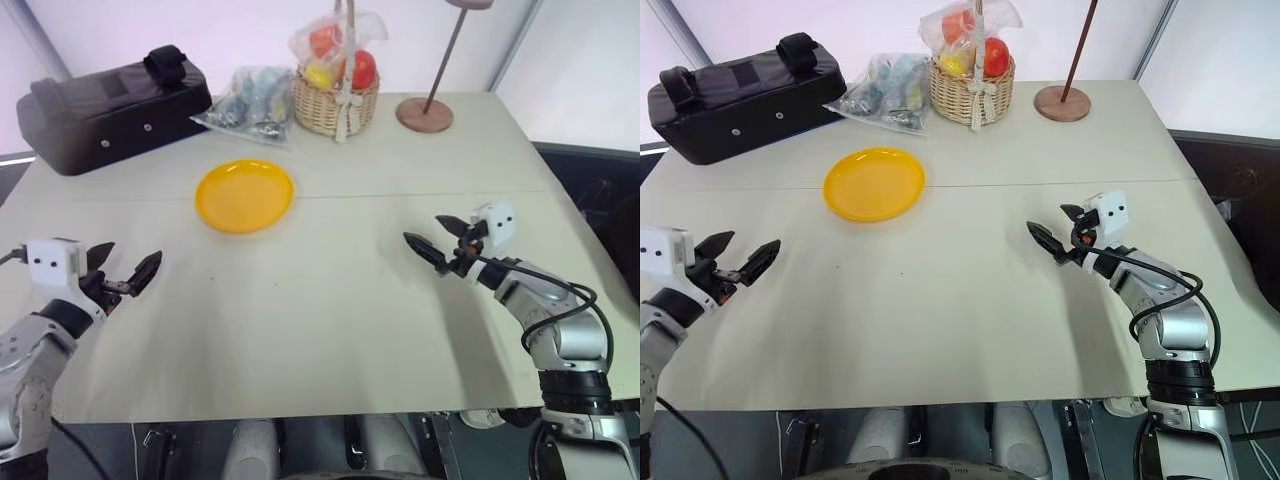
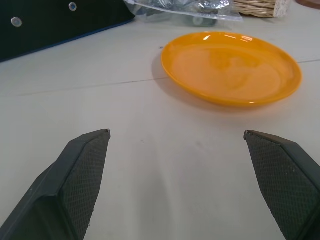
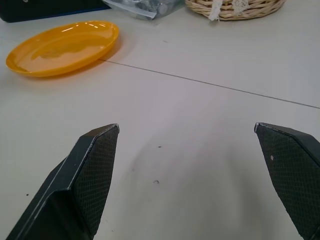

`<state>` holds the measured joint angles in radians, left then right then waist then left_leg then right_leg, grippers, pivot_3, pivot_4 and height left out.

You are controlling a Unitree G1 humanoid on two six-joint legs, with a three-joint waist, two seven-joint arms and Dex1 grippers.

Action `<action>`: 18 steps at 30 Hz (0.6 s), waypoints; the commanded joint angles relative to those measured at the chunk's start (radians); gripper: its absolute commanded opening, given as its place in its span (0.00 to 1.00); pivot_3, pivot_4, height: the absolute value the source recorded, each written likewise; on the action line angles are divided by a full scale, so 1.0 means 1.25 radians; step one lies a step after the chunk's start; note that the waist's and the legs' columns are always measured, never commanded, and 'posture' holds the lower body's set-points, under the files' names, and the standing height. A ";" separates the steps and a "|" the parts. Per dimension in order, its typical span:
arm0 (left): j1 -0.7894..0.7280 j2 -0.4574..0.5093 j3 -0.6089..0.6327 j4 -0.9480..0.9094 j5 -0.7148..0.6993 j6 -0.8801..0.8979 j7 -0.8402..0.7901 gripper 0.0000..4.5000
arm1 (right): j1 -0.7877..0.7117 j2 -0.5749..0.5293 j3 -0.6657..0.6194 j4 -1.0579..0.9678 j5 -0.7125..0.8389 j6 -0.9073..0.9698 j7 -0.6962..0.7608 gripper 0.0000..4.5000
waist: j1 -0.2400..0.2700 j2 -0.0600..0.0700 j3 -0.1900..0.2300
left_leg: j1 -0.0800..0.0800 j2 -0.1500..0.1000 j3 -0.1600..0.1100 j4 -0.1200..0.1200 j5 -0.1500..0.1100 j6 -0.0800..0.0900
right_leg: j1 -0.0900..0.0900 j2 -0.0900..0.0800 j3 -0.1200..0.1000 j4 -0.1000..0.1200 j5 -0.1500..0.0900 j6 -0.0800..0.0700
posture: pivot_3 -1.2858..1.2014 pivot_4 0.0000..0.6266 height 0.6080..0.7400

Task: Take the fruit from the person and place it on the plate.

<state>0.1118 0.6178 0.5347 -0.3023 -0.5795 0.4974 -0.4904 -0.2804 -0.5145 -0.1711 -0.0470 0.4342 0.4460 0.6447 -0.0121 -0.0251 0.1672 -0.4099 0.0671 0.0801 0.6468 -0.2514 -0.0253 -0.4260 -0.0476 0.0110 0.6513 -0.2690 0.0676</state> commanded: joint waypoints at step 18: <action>-0.041 -0.035 0.017 0.006 0.017 -0.048 0.044 1.00 | -0.009 0.026 0.013 -0.040 -0.006 -0.018 -0.025 0.98 | -0.001 0.000 0.000 | 0.000 0.000 0.000 0.000 0.000 0.000 | 0.000 0.000 0.000 0.000 0.001 0.002 | 0.52 0.24 1.00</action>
<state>0.0701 0.5760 0.5338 -0.2813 -0.5574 0.4632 -0.4389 -0.2803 -0.4849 -0.1463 -0.0508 0.4252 0.4435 0.6173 -0.0139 -0.0252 0.1671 -0.4099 0.0671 0.0801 0.6468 -0.2514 -0.0253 -0.4261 -0.0473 0.0110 0.6513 -0.2678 0.0698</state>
